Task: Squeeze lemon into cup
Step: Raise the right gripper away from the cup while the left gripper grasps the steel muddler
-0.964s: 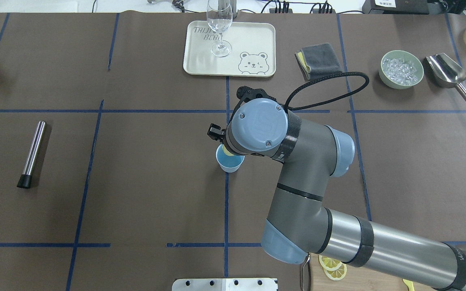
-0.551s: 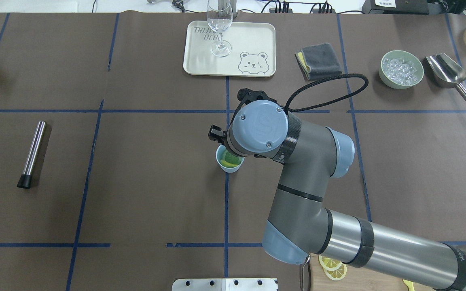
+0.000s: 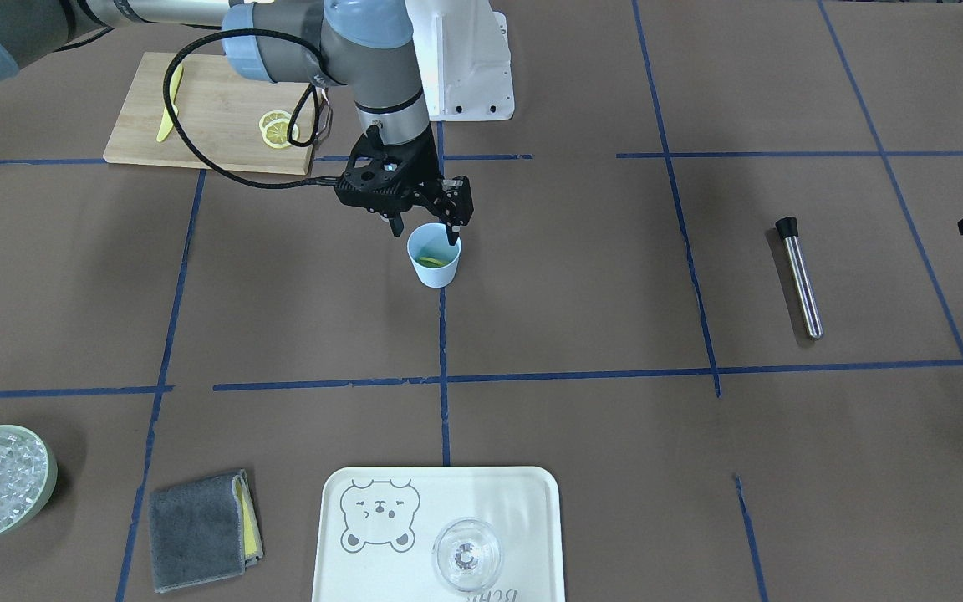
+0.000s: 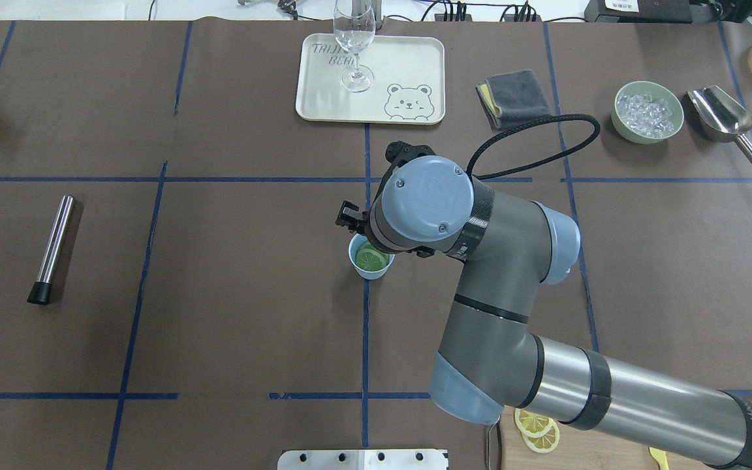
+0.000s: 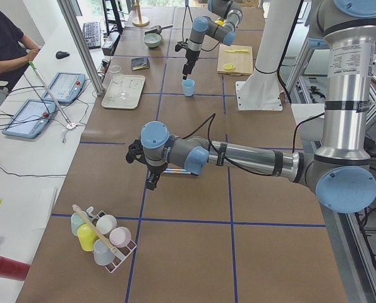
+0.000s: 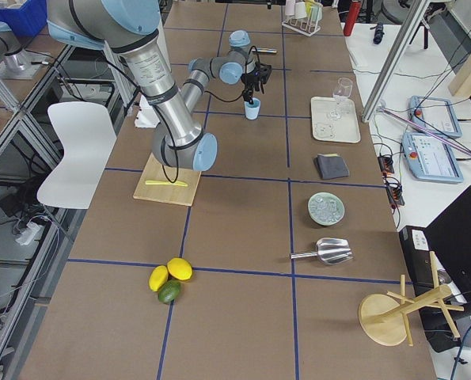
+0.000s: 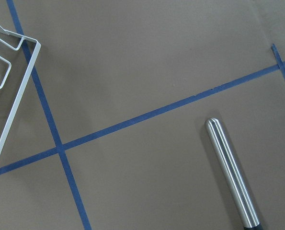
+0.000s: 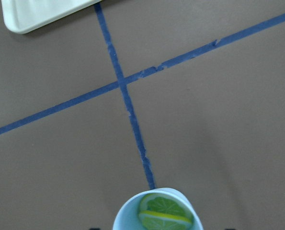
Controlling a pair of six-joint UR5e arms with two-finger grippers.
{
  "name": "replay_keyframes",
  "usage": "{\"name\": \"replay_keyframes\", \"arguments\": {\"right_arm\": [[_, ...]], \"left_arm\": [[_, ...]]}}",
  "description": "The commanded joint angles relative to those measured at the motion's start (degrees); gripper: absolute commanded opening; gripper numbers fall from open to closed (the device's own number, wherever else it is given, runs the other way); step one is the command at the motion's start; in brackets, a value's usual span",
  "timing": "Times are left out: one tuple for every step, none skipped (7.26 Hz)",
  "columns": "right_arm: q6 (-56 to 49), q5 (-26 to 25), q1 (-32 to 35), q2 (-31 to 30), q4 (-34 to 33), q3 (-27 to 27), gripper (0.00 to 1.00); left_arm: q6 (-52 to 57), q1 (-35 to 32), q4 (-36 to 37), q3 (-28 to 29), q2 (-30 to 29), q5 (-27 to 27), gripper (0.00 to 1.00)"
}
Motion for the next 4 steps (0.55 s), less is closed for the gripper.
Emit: {"name": "replay_keyframes", "arguments": {"right_arm": [[-9.5, 9.2, 7.4, -10.6, 0.1, 8.7, 1.0], [-13.3, 12.5, 10.7, -14.5, 0.1, 10.2, 1.0], [-15.7, 13.8, 12.1, -15.5, 0.1, 10.1, 1.0], [-15.9, 13.8, 12.1, -16.2, 0.1, 10.1, 1.0]], "left_arm": [[-20.4, 10.5, -0.8, 3.2, -6.5, 6.4, 0.99], [-26.1, 16.3, -0.7, 4.5, -8.8, 9.4, 0.99], [-26.5, 19.2, -1.6, 7.1, -10.2, 13.6, 0.99], [-26.9, 20.0, -4.1, 9.9, -11.3, 13.8, 0.99]]}}
